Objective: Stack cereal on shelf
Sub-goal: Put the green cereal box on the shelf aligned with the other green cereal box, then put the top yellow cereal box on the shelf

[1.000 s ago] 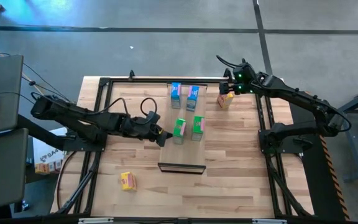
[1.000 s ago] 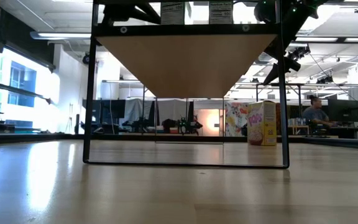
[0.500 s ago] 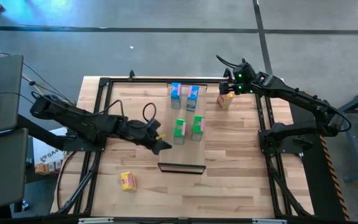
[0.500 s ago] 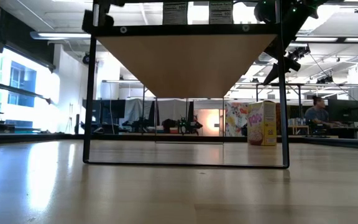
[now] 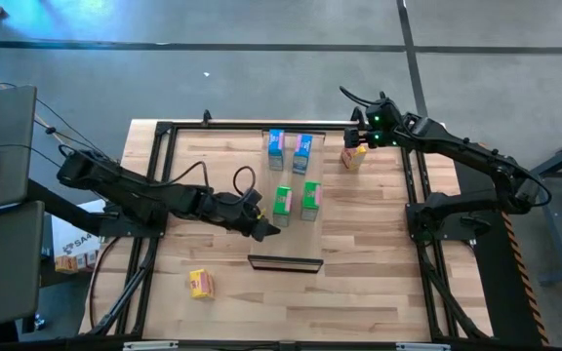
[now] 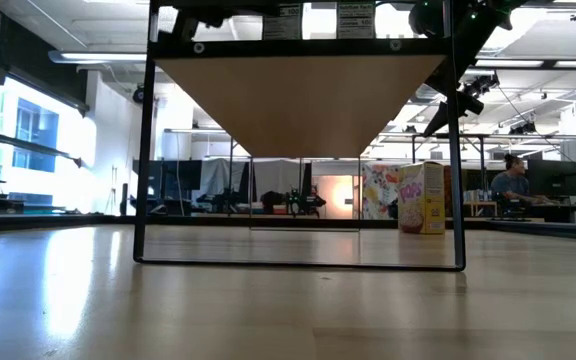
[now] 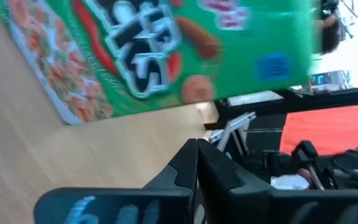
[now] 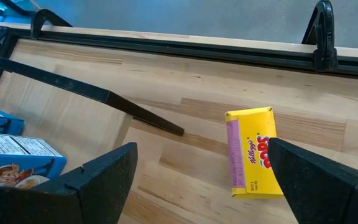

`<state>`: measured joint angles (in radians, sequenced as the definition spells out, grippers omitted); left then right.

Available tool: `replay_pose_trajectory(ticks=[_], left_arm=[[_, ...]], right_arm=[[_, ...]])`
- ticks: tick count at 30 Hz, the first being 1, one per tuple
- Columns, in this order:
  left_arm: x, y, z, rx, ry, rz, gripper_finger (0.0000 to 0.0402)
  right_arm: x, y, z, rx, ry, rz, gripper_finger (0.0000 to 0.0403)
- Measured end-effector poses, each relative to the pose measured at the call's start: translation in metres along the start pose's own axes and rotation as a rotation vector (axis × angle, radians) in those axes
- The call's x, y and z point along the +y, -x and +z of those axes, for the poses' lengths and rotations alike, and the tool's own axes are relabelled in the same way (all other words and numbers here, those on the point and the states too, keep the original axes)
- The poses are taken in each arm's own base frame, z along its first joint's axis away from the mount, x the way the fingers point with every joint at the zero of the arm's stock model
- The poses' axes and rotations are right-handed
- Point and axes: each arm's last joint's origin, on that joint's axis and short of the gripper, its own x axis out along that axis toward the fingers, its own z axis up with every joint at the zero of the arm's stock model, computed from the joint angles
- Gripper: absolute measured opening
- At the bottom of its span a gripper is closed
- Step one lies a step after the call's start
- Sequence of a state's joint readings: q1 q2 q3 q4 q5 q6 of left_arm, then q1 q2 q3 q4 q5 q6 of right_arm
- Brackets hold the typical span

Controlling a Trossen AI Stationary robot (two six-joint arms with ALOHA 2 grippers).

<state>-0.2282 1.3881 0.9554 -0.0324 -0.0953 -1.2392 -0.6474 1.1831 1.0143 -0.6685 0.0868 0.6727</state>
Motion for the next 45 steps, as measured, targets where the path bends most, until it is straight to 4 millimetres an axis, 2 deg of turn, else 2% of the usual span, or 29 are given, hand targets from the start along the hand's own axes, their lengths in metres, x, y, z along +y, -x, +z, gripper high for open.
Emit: replay_pose_trajectory(ticks=[5, 19, 39, 42, 45], left_arm=[[0.002, -0.007, 0.006, -0.031, 0.019, -0.015, 0.0], [0.009, -0.008, 0.027, -0.093, 0.023, 0.005, 0.0], [0.007, -0.007, 0.034, -0.067, -0.02, -0.049, 0.0], [0.004, 0.002, 0.033, -0.013, -0.056, -0.072, 0.0], [-0.003, 0.024, 0.036, -0.026, -0.082, -0.095, 0.0]], right_arm=[[0.0, 0.0, 0.0, 0.0, 0.0, 0.0, 0.0357], [0.0, 0.0, 0.0, 0.0, 0.0, 0.0, 0.0357], [0.0, 0.0, 0.0, -0.01, 0.003, -0.012, 0.0357], [-0.002, 0.005, 0.0, -0.008, 0.064, -0.002, 0.0357], [-0.01, 0.017, 0.0, -0.027, 0.041, -0.033, 0.0357]])
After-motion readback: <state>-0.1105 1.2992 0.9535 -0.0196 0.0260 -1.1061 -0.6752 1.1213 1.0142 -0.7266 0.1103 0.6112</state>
